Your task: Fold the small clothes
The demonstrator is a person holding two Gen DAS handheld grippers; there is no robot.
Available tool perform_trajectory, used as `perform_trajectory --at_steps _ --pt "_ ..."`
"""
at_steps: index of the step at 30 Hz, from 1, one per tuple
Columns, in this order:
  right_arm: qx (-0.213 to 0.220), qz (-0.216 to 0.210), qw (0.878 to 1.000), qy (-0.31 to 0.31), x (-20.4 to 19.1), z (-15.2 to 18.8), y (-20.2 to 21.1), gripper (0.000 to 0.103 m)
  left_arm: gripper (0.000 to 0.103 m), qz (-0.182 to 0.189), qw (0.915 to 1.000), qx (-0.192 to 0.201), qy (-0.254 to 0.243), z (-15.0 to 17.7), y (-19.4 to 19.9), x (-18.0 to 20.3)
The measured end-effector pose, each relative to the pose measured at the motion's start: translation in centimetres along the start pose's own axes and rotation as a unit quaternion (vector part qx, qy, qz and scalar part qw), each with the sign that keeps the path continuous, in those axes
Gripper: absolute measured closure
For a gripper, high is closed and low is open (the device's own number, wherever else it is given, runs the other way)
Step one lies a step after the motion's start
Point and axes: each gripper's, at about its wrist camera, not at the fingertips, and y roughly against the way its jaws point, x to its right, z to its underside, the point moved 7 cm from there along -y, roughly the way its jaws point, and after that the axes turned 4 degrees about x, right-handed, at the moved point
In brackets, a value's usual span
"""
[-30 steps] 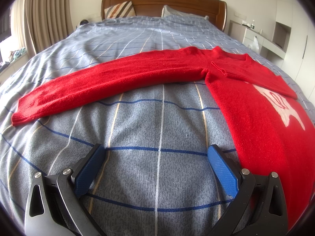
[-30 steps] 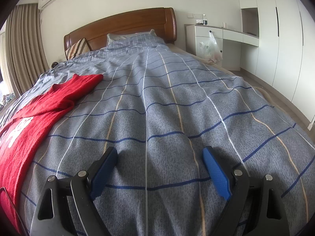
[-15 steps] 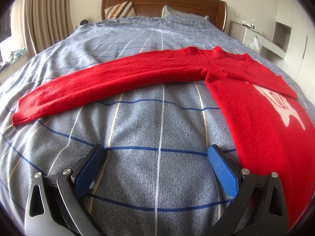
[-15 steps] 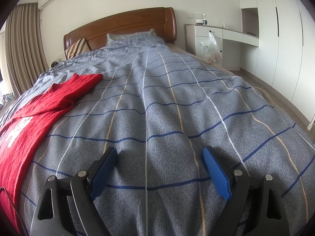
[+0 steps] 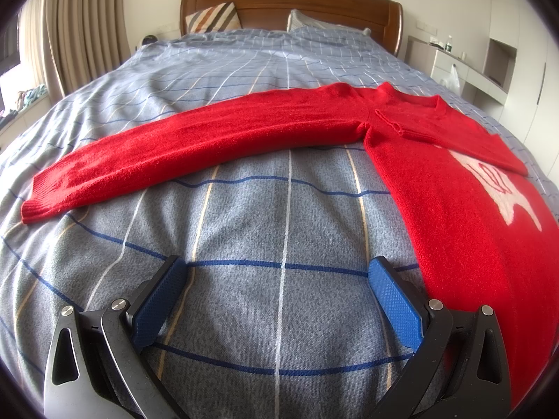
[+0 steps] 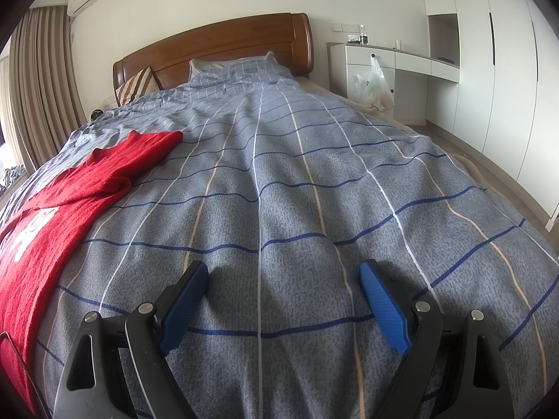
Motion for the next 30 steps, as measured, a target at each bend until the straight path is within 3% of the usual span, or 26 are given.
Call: perform_trajectory --at_steps 11,14,18,21,24,26,30 --pt "0.0 0.0 1.0 0.0 0.0 0.0 0.0 0.015 0.0 0.0 1.0 0.0 0.0 0.0 0.0 0.0" --pt "0.0 0.0 1.0 0.0 0.0 0.0 0.0 0.016 0.0 0.005 0.9999 -0.016 0.002 0.0 0.2 -0.1" --pt "0.0 0.0 1.0 0.0 0.0 0.0 0.0 0.015 0.001 0.064 0.9954 -0.035 0.063 -0.7 1.7 -1.8" --pt "0.0 -0.001 1.0 0.0 0.0 0.0 0.1 0.015 0.001 0.073 0.9892 -0.027 0.125 -2.7 2.5 -6.1" --pt "0.001 -0.001 1.0 -0.001 0.1 0.1 -0.1 0.015 0.001 0.017 0.982 -0.013 0.188 -5.2 2.8 -13.1" --pt "0.001 -0.002 1.0 -0.001 0.1 0.1 -0.1 0.015 0.001 -0.017 0.9712 -0.013 0.237 -6.1 2.7 -18.0" --pt "0.001 -0.001 1.0 -0.001 0.2 0.2 -0.1 0.015 0.002 -0.028 0.9503 -0.085 0.298 -5.9 -0.7 -24.1"
